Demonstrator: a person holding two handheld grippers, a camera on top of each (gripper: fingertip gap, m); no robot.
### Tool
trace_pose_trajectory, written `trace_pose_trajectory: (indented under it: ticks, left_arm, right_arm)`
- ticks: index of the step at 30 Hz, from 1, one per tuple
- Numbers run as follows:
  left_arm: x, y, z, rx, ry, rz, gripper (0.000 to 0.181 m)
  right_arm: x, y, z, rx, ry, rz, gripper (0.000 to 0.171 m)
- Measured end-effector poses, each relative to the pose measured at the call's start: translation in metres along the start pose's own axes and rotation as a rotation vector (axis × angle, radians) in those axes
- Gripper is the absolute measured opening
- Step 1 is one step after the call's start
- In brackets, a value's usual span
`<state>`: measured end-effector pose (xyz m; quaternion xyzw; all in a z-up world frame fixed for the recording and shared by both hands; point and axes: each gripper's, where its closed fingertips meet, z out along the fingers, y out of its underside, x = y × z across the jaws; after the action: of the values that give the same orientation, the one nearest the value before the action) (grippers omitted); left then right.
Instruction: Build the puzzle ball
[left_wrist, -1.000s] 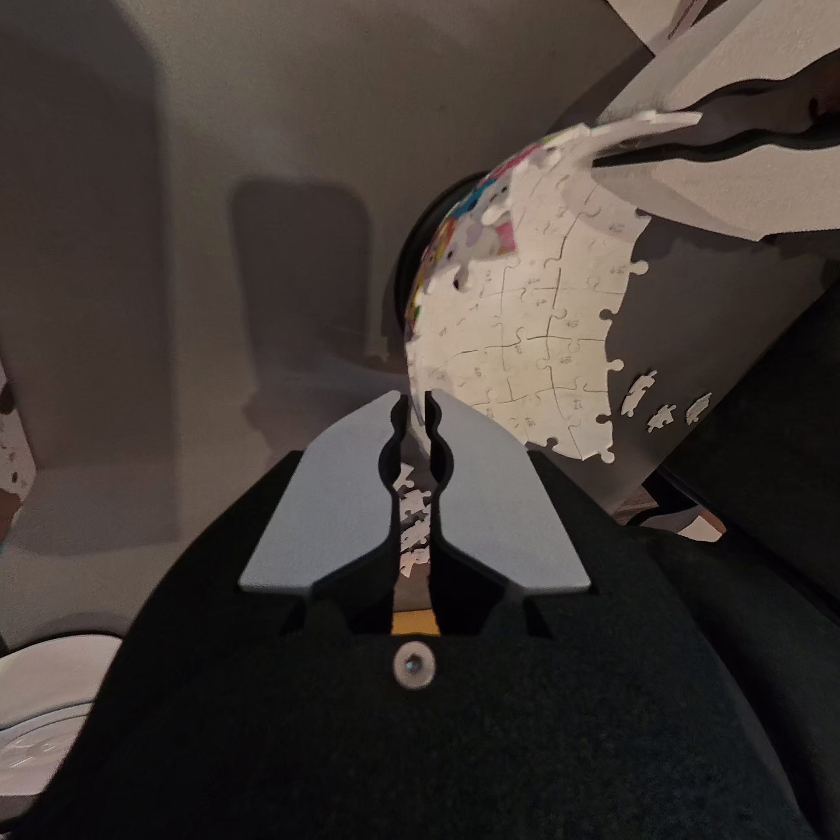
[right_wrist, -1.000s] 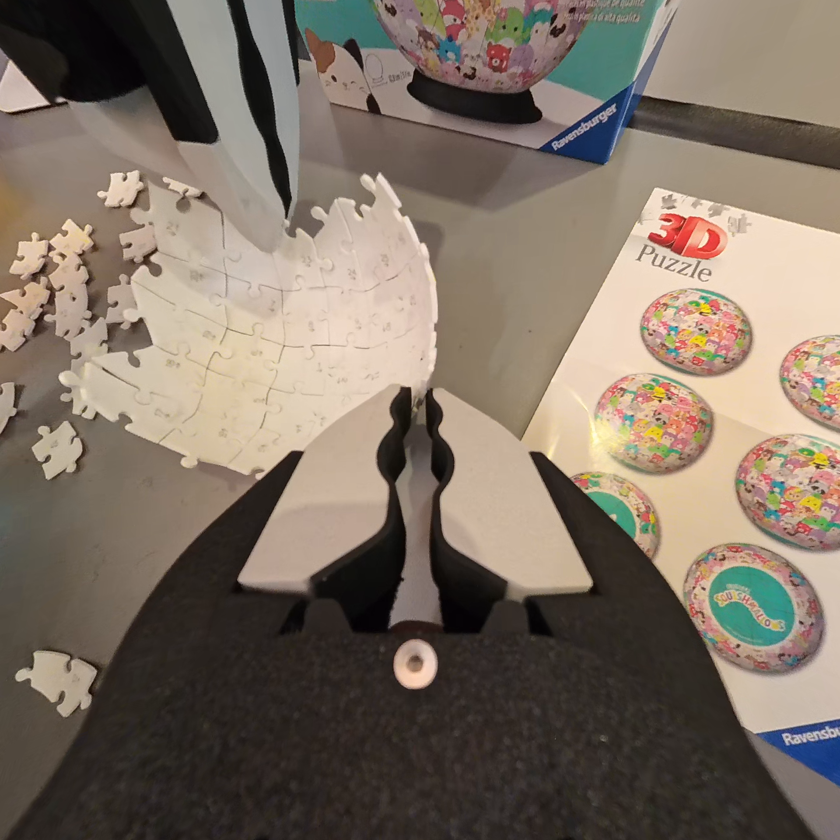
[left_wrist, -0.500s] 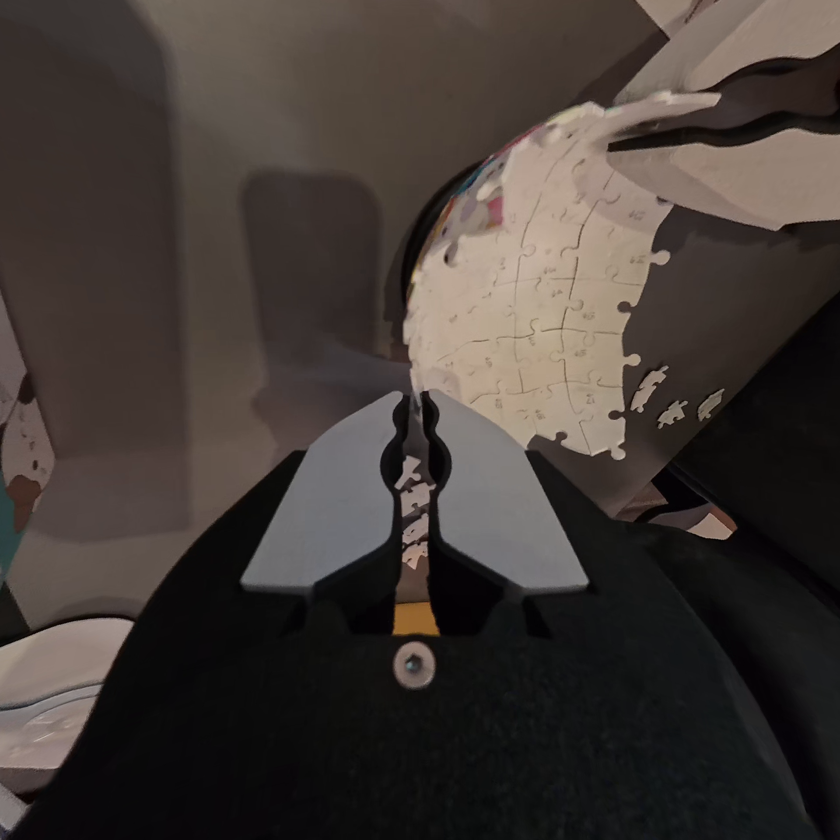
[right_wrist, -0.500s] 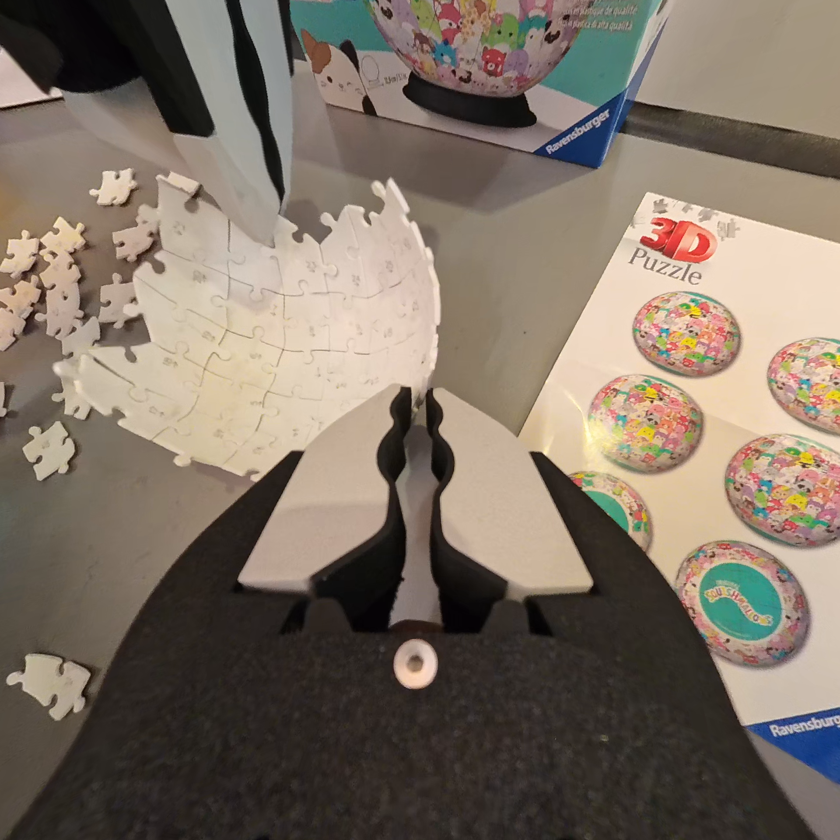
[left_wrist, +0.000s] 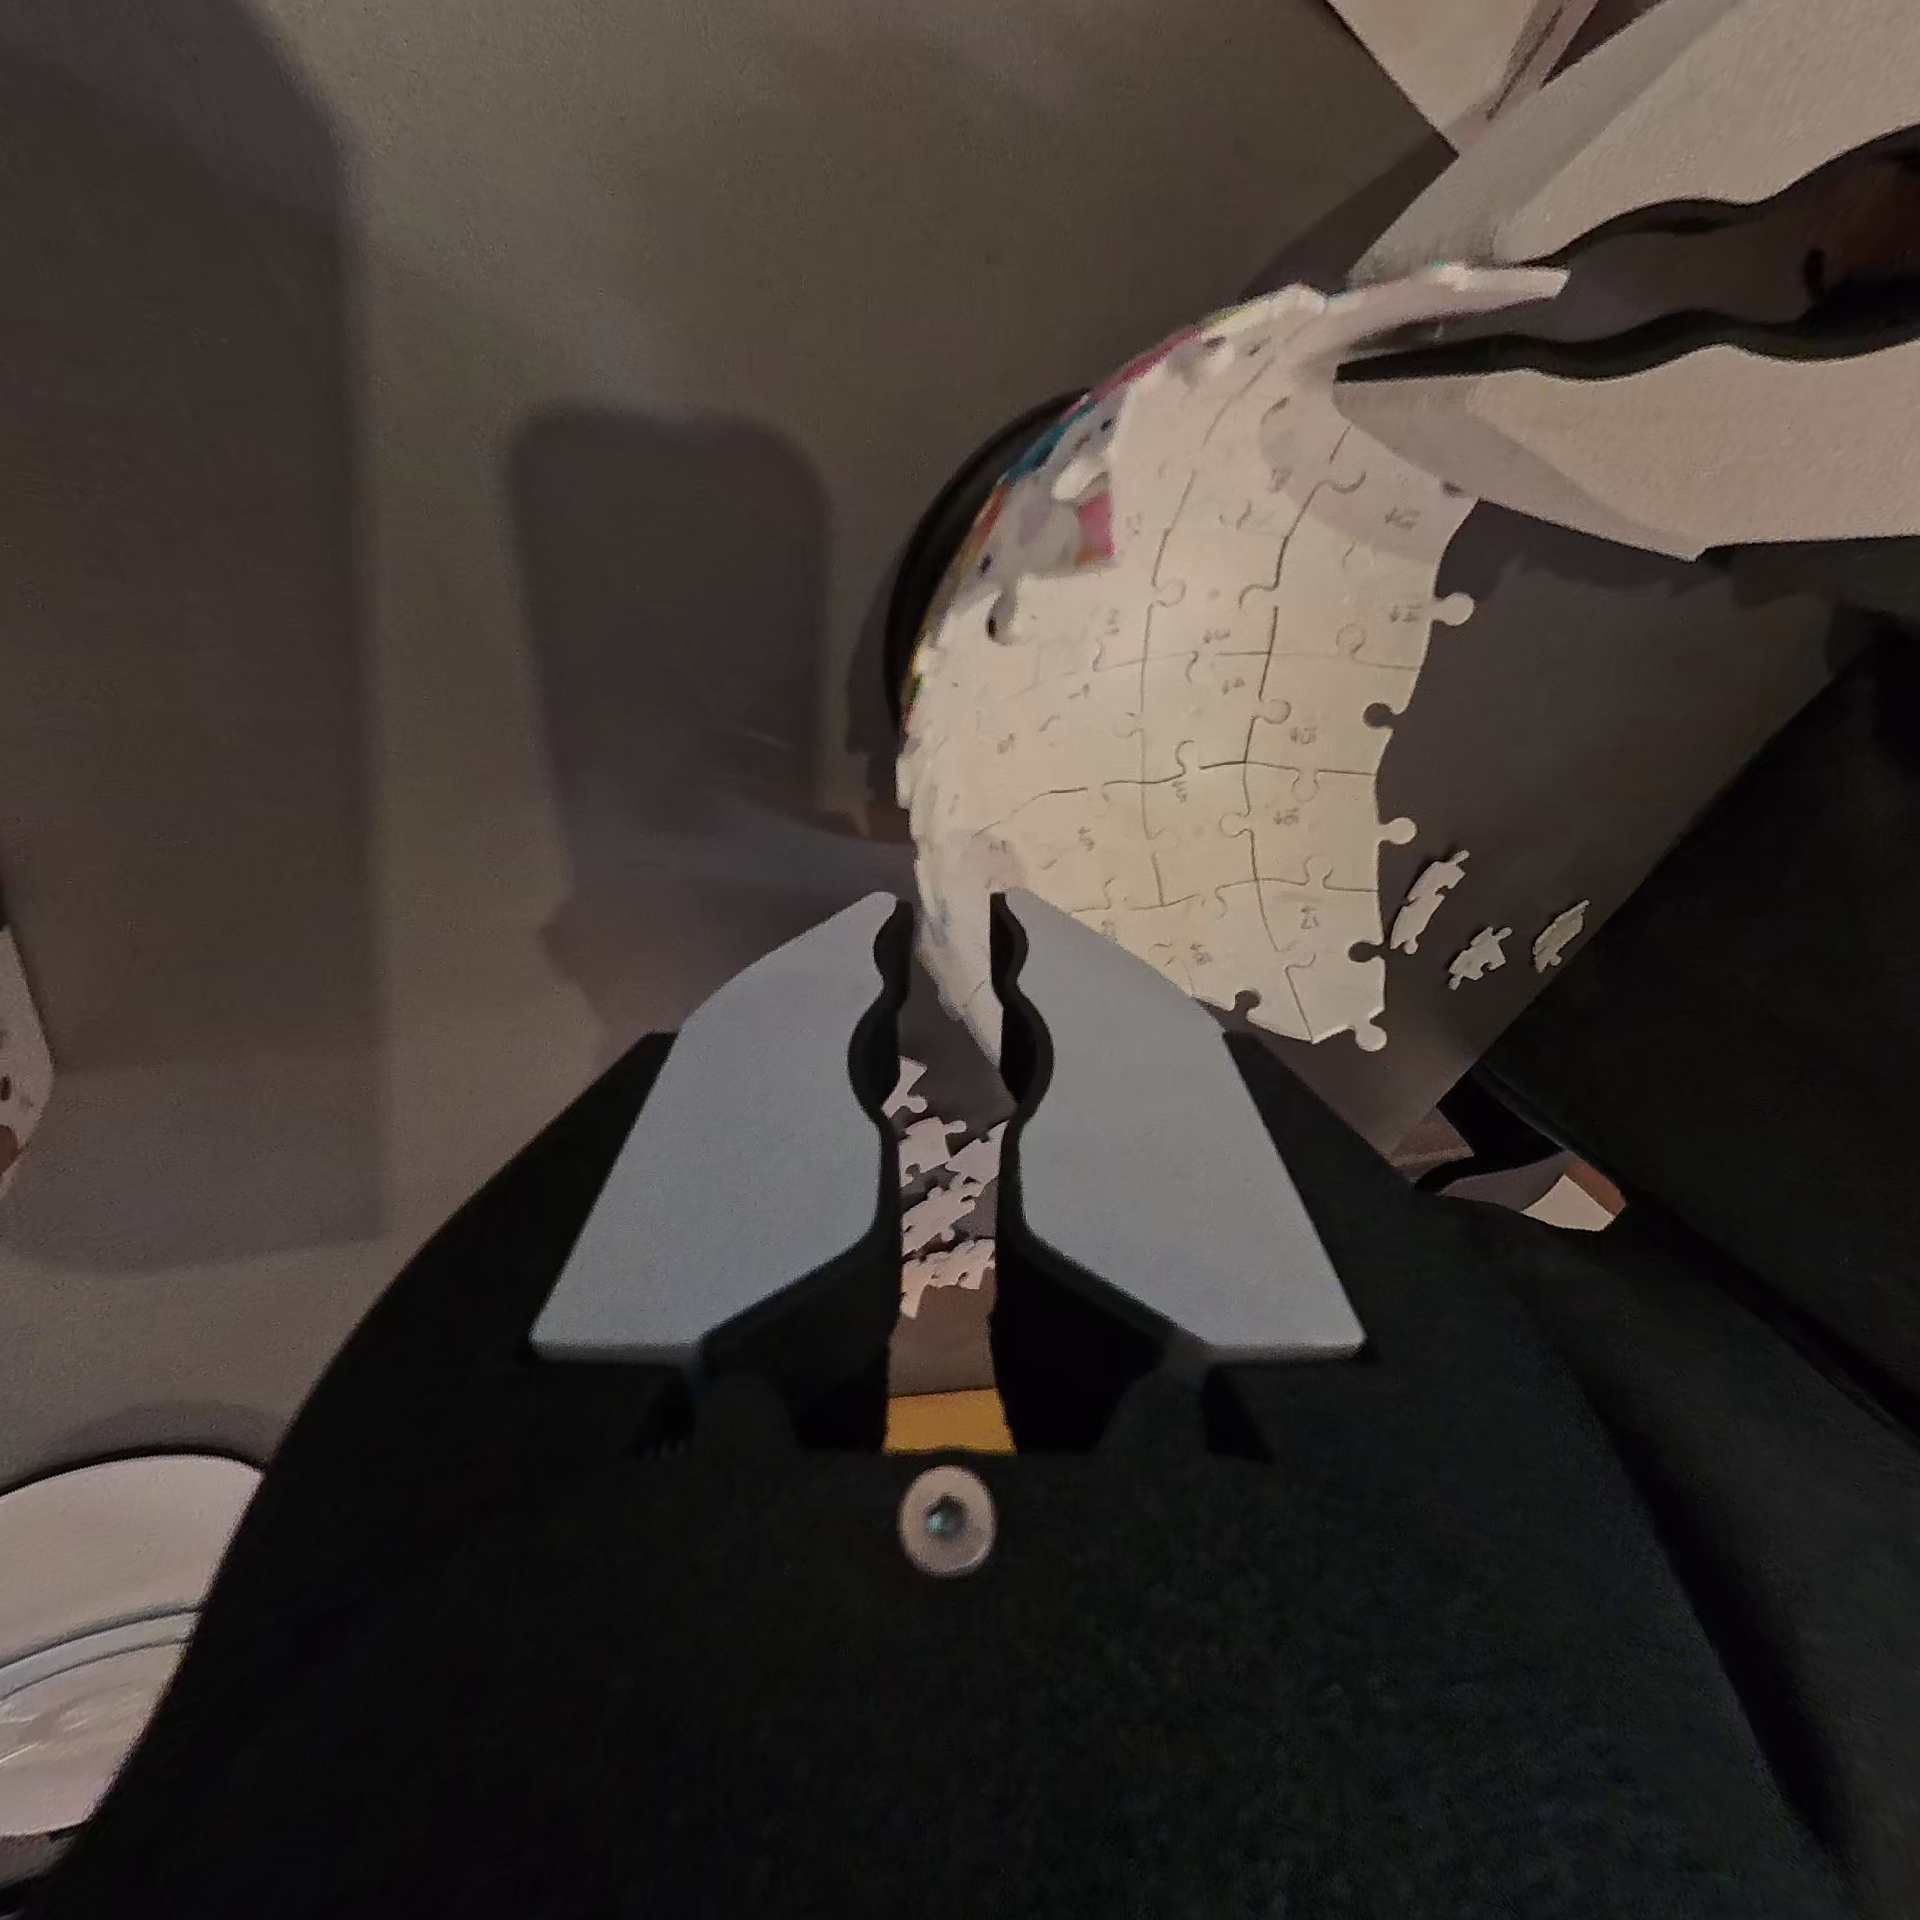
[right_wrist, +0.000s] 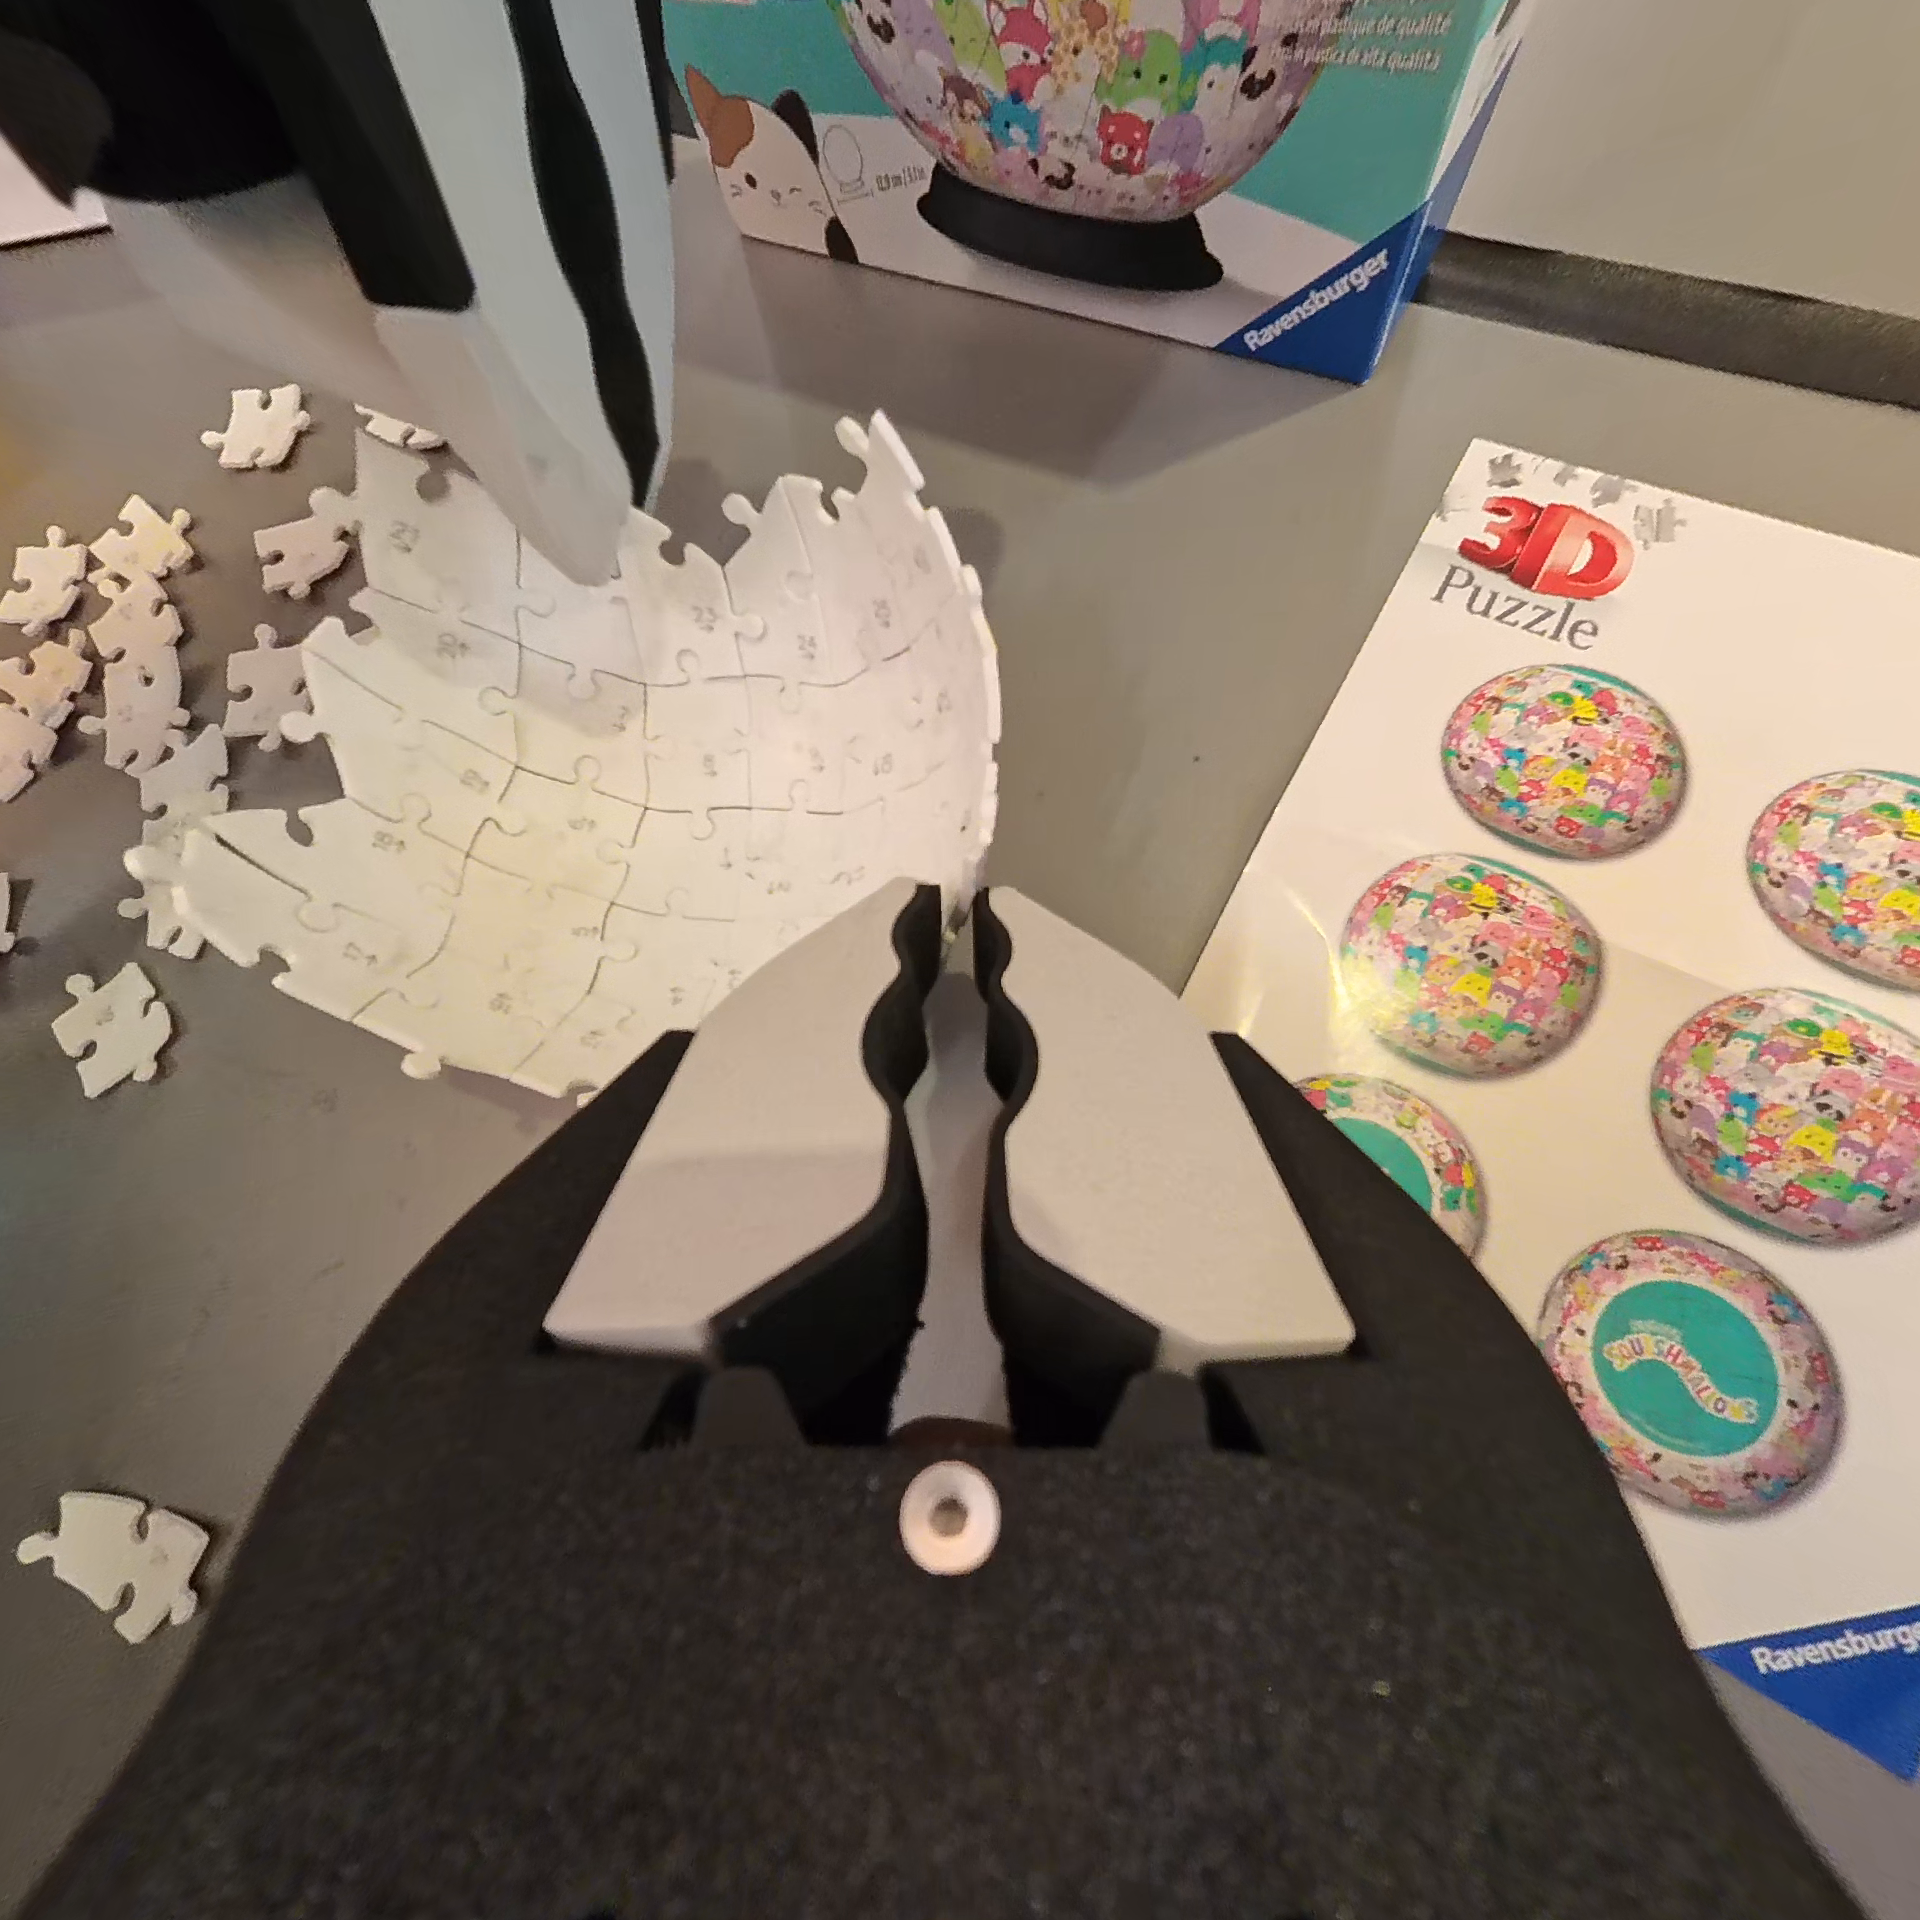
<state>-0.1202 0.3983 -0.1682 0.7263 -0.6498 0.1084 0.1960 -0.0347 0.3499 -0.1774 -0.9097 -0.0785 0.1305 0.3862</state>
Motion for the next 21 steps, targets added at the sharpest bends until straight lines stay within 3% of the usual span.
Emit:
trace_pose_trajectory:
  ticks: [1, 7, 21]
  left_arm:
    - [-0.001, 0.0003, 0.0002, -0.004, -0.004, -0.003, 0.013]
    - [-0.0042, 0.0004, 0.0027, -0.02, -0.02, -0.009, 0.003]
    - [0.001, 0.0066, 0.0061, -0.03, -0.067, 0.006, 0.003]
  right_arm:
    - [0.0, -0.0001, 0.0, 0.0, 0.001, -0.002, 0.006]
    - [-0.0002, -0.0007, -0.0005, 0.001, 0.004, -0.007, 0.006]
    - [-0.0009, -0.004, -0.0003, 0.013, 0.003, -0.025, 0.005]
